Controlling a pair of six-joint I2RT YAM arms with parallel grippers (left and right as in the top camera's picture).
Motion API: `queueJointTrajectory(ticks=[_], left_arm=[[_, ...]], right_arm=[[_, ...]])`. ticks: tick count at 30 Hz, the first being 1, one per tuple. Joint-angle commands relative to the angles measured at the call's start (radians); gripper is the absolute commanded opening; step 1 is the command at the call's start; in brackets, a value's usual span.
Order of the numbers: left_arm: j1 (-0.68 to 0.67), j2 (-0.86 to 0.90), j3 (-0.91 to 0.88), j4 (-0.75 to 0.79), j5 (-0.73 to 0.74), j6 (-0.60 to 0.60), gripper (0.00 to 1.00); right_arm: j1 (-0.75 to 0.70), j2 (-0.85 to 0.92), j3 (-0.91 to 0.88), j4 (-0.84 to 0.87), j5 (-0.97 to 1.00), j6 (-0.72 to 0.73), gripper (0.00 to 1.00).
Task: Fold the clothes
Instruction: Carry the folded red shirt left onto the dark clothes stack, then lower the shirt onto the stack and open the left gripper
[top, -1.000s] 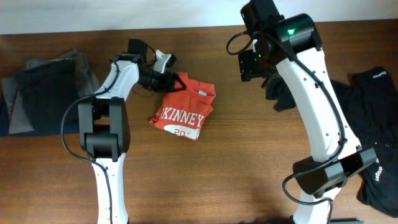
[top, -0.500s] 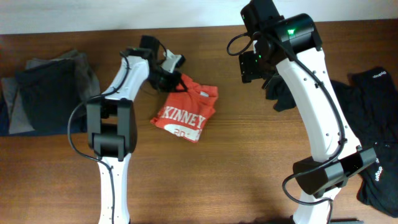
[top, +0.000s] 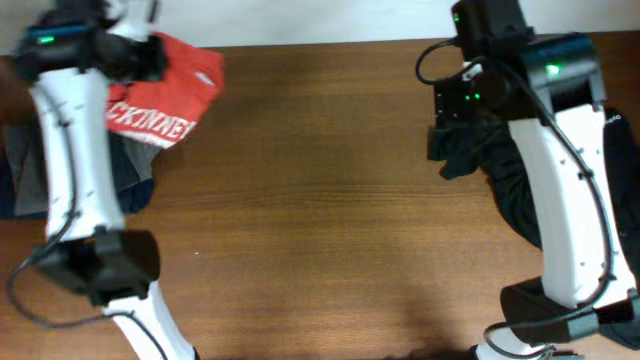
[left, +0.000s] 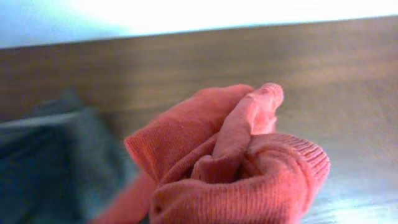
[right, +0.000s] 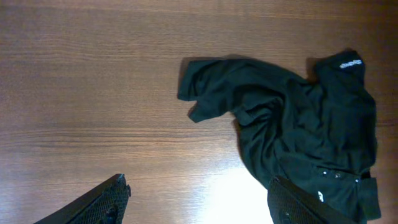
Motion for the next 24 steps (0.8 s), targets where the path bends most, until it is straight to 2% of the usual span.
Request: queueJointTrajectory(ticks=[1,10,13,18,24], left_arm=[[0.113,-0.077,0.019,0.006,-0.044,-0.006,0.01],[0.322,-0.045,0.016,0.047,0.039,-0.036,0.00],[0.344,-0.020,0.016,0.064,0.040,-0.036,0.01],[0.353,-0.015,0.016,0.065,0.125,-0.036,0.01],[0.362,-0.014,0.016,0.010,0.125,-0.067,0.00]], right_arm=[[-0.029,-0.006,0.004,-0.018,0.020,-0.007,0.76],[-0.034,-0.006,0.004,-0.025,0.018,-0.006,0.75],[-0.034,-0.006,0.004,-0.024,0.018,-0.006,0.76],[-0.034,-0.006,0.004,-0.035,0.018,-0.006,0.76],[-0.034,-0.006,0.004,-0.036,0.018,-0.006,0.76]])
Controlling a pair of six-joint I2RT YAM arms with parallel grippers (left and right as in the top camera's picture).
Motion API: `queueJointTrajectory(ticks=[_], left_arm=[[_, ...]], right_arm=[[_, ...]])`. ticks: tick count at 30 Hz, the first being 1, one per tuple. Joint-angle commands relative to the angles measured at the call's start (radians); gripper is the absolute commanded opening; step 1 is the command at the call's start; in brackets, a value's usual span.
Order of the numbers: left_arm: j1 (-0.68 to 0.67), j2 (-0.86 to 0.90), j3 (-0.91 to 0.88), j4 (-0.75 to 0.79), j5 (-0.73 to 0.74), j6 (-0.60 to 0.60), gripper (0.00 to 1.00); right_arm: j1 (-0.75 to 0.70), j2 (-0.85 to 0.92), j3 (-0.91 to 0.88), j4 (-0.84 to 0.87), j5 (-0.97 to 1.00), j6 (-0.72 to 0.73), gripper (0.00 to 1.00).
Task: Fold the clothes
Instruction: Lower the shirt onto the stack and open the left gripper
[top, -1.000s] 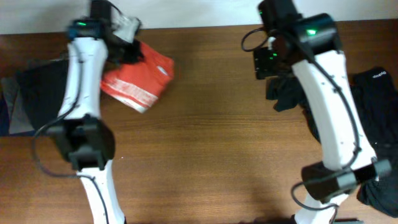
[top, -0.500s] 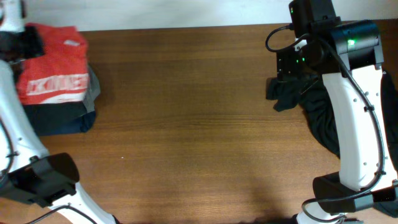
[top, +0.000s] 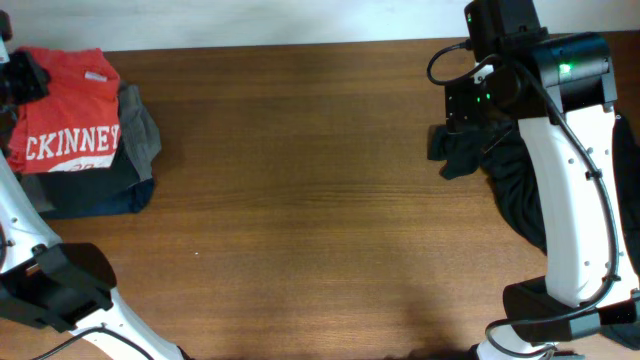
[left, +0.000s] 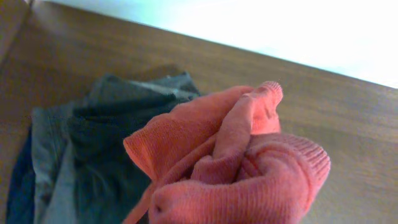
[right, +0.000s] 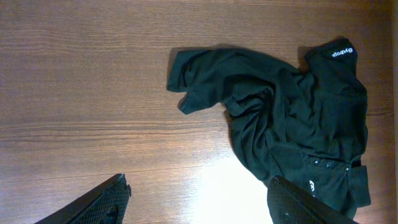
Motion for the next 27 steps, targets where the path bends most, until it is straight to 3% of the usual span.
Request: queueJointTrajectory(ticks=[1,8,12,23,24,27], left_arm=[[0.010,-0.003,0.014,-0.005,0.031,-0.049,0.00],[0.012,0.065,0.014,0.015,0.002,-0.051,0.01],[0.021,0.122,0.014,0.100,-0.071,-0.050,0.00],[0.064,0.267,0.014,0.235,-0.076,-0.051,0.02],[0.072,0.273,0.014,0.243,-0.074,-0.051,0.10],[0.089,0.280,0.014,0.264,-0.074,-0.051,0.99]], right_arm=[[-0.006,-0.006,0.004,-0.005,0.016,0.008,0.76],[-0.006,-0.006,0.004,-0.005,0.016,0.015,0.76],[-0.005,-0.006,0.004,-0.006,0.016,0.015,0.76],[-0.006,-0.006,0.004,-0.006,0.016,0.014,0.75],[-0.006,-0.006,0.004,-0.007,0.016,0.014,0.76],[-0.006,-0.006,0.004,-0.007,0.016,0.015,0.76]])
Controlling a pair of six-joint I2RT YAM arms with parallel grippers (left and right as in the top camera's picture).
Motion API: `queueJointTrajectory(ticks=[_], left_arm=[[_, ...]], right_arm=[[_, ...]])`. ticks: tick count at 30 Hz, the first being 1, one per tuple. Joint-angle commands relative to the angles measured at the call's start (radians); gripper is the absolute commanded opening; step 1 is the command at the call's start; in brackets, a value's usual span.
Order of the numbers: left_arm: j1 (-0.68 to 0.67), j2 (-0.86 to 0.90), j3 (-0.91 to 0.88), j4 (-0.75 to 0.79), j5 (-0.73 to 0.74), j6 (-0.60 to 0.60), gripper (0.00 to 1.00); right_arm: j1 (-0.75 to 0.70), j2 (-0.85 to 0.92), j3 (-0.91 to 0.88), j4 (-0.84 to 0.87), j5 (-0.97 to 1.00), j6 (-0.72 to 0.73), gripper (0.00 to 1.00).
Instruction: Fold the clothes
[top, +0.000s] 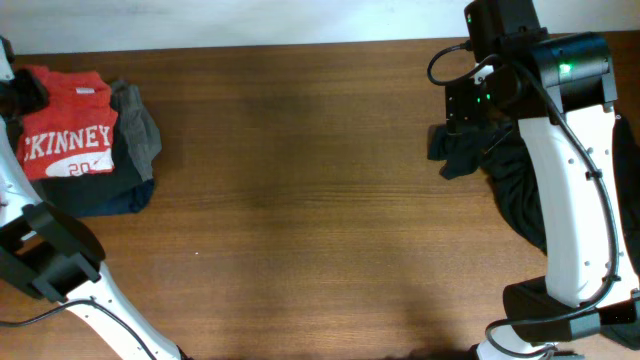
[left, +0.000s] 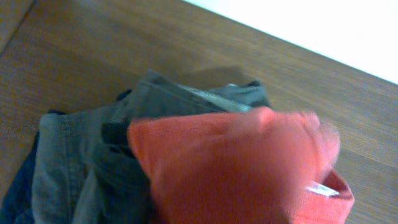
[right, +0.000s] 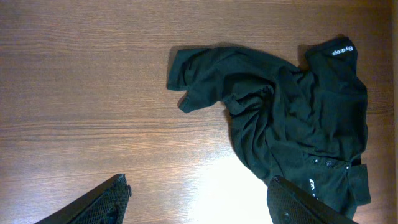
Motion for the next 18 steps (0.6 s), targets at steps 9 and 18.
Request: queueJointTrajectory(ticks=[9,18], left_arm=[[0.017,-0.103,0.177,-0.055,0.005,-0.055,0.99],[-0.274,-0.195,0.179,-0.214,-0.003,-0.033,0.99]], right_arm=[[-0.006,-0.006,0.004,0.006,0.016,0.011,0.80],[-0.048,-0.002,0.004,0.093,-0.145,0.011,0.99]])
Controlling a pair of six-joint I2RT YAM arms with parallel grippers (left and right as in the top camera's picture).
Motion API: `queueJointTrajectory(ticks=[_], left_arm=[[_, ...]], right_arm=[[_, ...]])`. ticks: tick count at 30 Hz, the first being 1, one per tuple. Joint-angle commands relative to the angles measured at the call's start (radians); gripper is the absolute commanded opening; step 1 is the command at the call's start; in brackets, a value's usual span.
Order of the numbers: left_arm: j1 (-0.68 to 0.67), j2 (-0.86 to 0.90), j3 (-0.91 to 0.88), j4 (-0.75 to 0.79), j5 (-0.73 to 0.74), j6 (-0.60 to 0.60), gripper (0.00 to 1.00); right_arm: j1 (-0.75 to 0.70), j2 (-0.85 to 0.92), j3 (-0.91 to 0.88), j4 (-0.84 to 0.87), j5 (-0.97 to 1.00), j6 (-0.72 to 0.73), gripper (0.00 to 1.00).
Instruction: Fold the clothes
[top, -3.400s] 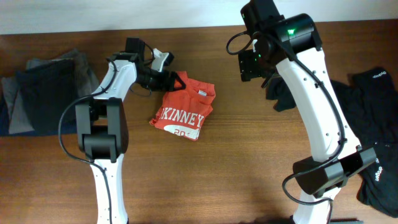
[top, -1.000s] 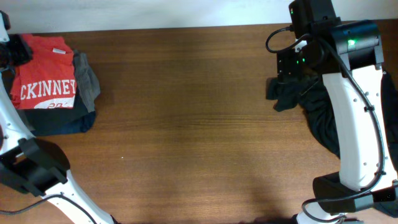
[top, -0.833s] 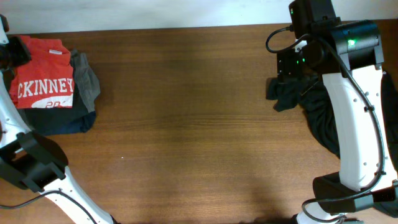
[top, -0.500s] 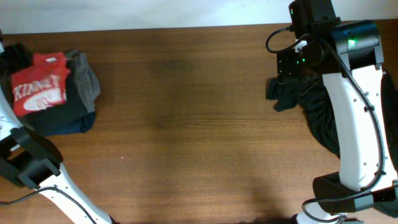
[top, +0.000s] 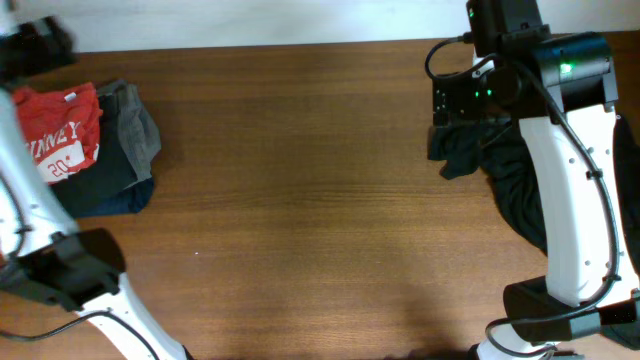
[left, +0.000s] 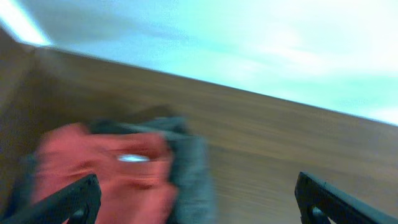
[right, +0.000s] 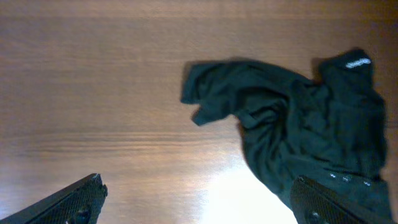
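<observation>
A folded red shirt with white lettering lies on top of a stack of grey and dark folded clothes at the table's far left. In the left wrist view the red shirt is blurred, and my left gripper is open and empty above and beyond it. A crumpled black shirt lies on the wood at the right, partly under the right arm in the overhead view. My right gripper hangs open high over the table, left of that shirt.
The brown wooden table spans the whole view. Its back edge meets a white wall just behind the stack. The right arm's white links stand over the black shirt.
My left gripper has let go of the red shirt and now stands open, away from the stack. The red shirt rests on the stack. The right gripper shifted slightly over the black shirt.
My left gripper first held the bunched red shirt up near the table's back left. Then it had it over the stack of clothes, then down on the stack. Now the shirt lies there released. The right gripper stayed open above the black shirt throughout.
</observation>
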Motion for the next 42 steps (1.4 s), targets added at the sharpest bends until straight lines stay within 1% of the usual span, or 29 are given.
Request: queueJointTrajectory(ticks=[1,4,6,9,13,15,16,17,21,23,26,28,29,30,32,33,34,35,37,39,40,42], left_arm=[[-0.145,-0.018,0.010,-0.061,0.000,0.024,0.99],[-0.245,-0.018,0.010,-0.126,-0.045,0.026,0.99],[-0.309,-0.018,0.010,-0.184,-0.088,0.064,0.99],[-0.377,-0.018,0.010,-0.263,-0.113,0.069,0.99],[-0.416,-0.028,0.010,-0.410,-0.155,0.061,0.99],[-0.411,-0.051,0.010,-0.511,-0.157,0.060,0.99],[-0.402,-0.080,-0.003,-0.510,-0.154,0.034,0.99],[-0.397,-0.105,-0.010,-0.510,-0.153,0.034,0.99],[-0.395,-0.219,-0.065,-0.510,-0.159,0.032,0.99],[-0.393,-0.300,-0.145,-0.510,-0.184,0.031,0.99],[-0.386,-0.425,-0.301,-0.510,-0.223,-0.016,0.99],[-0.375,-0.527,-0.425,-0.491,-0.224,-0.023,0.99],[-0.370,-0.587,-0.492,-0.459,-0.224,-0.023,0.99],[-0.364,-0.657,-0.563,-0.414,-0.224,-0.024,0.99],[-0.357,-0.761,-0.662,-0.339,-0.229,-0.026,0.99],[-0.355,-0.885,-0.777,-0.249,-0.247,-0.026,0.99],[-0.355,-0.957,-0.845,-0.196,-0.258,-0.025,0.99],[-0.355,-1.084,-0.970,-0.099,-0.283,-0.026,0.99],[-0.355,-1.209,-1.105,0.000,-0.310,-0.026,0.99],[-0.355,-1.299,-1.208,0.071,-0.318,-0.025,0.99],[-0.355,-1.382,-1.297,0.119,-0.320,-0.026,0.99],[-0.355,-1.460,-1.373,0.139,-0.312,-0.026,0.99]], right_arm=[[-0.057,-0.002,0.004,0.041,-0.124,0.010,0.99],[-0.111,0.000,0.004,0.079,-0.224,0.010,0.99],[-0.151,0.000,0.004,0.104,-0.289,-0.002,0.99],[-0.193,0.001,0.004,0.110,-0.299,-0.039,0.99],[-0.221,-0.005,0.004,0.058,-0.296,-0.053,0.99],[-0.238,-0.016,0.004,-0.006,-0.275,-0.051,0.99],[-0.249,-0.027,0.004,-0.055,-0.262,-0.050,0.99],[-0.253,-0.037,0.003,-0.074,-0.262,-0.050,0.99],[-0.249,-0.121,-0.052,-0.074,-0.262,-0.053,0.99],[-0.249,-0.210,-0.125,-0.074,-0.240,-0.053,0.99],[-0.249,-0.337,-0.245,-0.063,-0.227,-0.053,0.99],[-0.248,-0.457,-0.362,-0.010,-0.227,-0.055,0.99],[-0.245,-0.511,-0.414,0.019,-0.228,-0.066,0.99],[-0.231,-0.603,-0.501,0.073,-0.224,-0.091,0.99],[-0.207,-0.724,-0.613,0.145,-0.207,-0.113,0.99],[-0.185,-0.847,-0.731,0.214,-0.173,-0.114,0.99],[-0.176,-0.923,-0.806,0.253,-0.150,-0.114,0.99],[-0.175,-1.025,-0.907,0.303,-0.132,-0.114,0.99],[-0.175,-1.133,-1.015,0.355,-0.129,-0.113,0.99],[-0.175,-1.202,-1.085,0.382,-0.130,-0.113,0.99],[-0.175,-1.251,-1.134,0.386,-0.130,-0.113,0.99],[-0.175,-1.287,-1.171,0.373,-0.130,-0.113,0.99]])
